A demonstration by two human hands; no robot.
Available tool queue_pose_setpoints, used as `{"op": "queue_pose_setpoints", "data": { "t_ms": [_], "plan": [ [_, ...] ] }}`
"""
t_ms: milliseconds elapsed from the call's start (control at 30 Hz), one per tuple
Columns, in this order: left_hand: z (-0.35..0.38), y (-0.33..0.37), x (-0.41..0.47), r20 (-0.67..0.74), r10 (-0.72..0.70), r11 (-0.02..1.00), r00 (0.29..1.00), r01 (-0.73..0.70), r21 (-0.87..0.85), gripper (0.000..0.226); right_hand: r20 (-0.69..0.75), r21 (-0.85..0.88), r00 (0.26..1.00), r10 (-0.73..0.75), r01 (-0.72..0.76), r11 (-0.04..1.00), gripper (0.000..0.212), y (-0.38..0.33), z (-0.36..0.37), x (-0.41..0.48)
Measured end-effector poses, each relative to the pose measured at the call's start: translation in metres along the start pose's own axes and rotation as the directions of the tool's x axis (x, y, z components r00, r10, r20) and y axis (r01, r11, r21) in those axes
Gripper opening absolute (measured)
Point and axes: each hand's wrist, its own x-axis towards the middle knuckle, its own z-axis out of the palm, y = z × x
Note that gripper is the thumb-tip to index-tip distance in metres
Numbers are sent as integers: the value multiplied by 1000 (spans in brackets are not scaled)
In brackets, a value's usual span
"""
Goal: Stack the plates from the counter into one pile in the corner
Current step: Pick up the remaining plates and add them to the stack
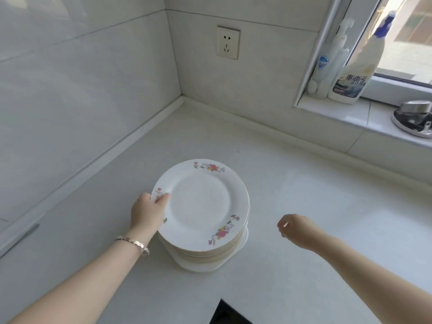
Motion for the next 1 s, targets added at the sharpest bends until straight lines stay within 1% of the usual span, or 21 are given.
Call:
{"op": "queue_pose_setpoints", "data": {
  "t_ms": [67,133,200,267,300,333,367,400,433,467,500,567,667,700,733,767,800,833,867,933,1000],
  "plan": [
    [-4,-1,-2,11,112,974,994,-112,196,39,0,-2,1000,-4,4,1000,18,-4,0,2],
    [-4,-3,-3,11,200,914,980,-190,357,44,-5,-1,1000,-8,8,1000,16,-5,2,4],
    [-3,-5,-4,4,256,865,967,-231,446,47,-7,-3,1000,-8,8,1000,19,-4,3,4],
    [-3,-9,-3,-9,285,843,959,-246,478,41,0,-18,1000,-7,7,1000,22,-2,4,5],
    [-2,-12,-3,-2,281,853,960,-249,458,37,6,-25,1000,-5,5,1000,23,-1,4,5],
    [-1,-14,-2,13,267,884,963,-251,395,34,10,-28,1000,-2,2,1000,23,1,5,5],
    [1,-15,-1,39,232,930,972,-233,284,31,14,-31,1000,2,-1,1000,23,3,6,6],
    [5,-15,-2,78,173,974,982,-182,136,30,21,-39,1000,7,-7,999,22,4,7,6],
    [9,-16,-2,114,111,994,987,-110,-20,33,29,-45,999,12,-11,999,22,4,9,6],
    [14,-17,-3,128,82,988,988,-64,-142,38,36,-45,999,13,-12,999,21,5,10,6],
    [18,-18,-4,125,80,978,989,-54,-199,43,44,-44,999,13,-11,999,21,6,12,7],
    [23,-20,-6,101,103,973,990,-79,-215,47,54,-45,998,11,-9,999,20,8,13,8],
    [24,-19,-7,96,88,983,992,-71,-169,50,54,-30,998,14,-13,999,21,9,13,10],
    [24,-16,-8,93,75,991,993,-63,-120,51,53,-22,998,14,-13,1000,22,10,12,11],
    [23,-12,-9,78,71,997,994,-69,-22,53,52,-15,999,14,-13,1000,23,11,12,11],
    [23,-7,-11,56,92,987,994,-98,124,56,50,-7,999,15,-14,1000,23,12,12,11],
    [24,1,-15,45,144,949,989,-151,275,60,48,1,999,17,-17,1000,23,14,12,10],
    [26,9,-21,52,221,897,974,-224,380,63,46,9,999,21,-21,1000,23,17,12,9],
    [29,18,-26,77,310,855,948,-313,414,63,43,17,999,29,-29,999,23,20,12,7],
    [38,41,-39,174,478,786,861,-507,353,52,32,50,998,56,-58,997,23,30,12,2],
    [54,68,-54,291,578,740,762,-640,207,36,24,109,995,97,-99,989,22,44,11,-7]
  ]
}}
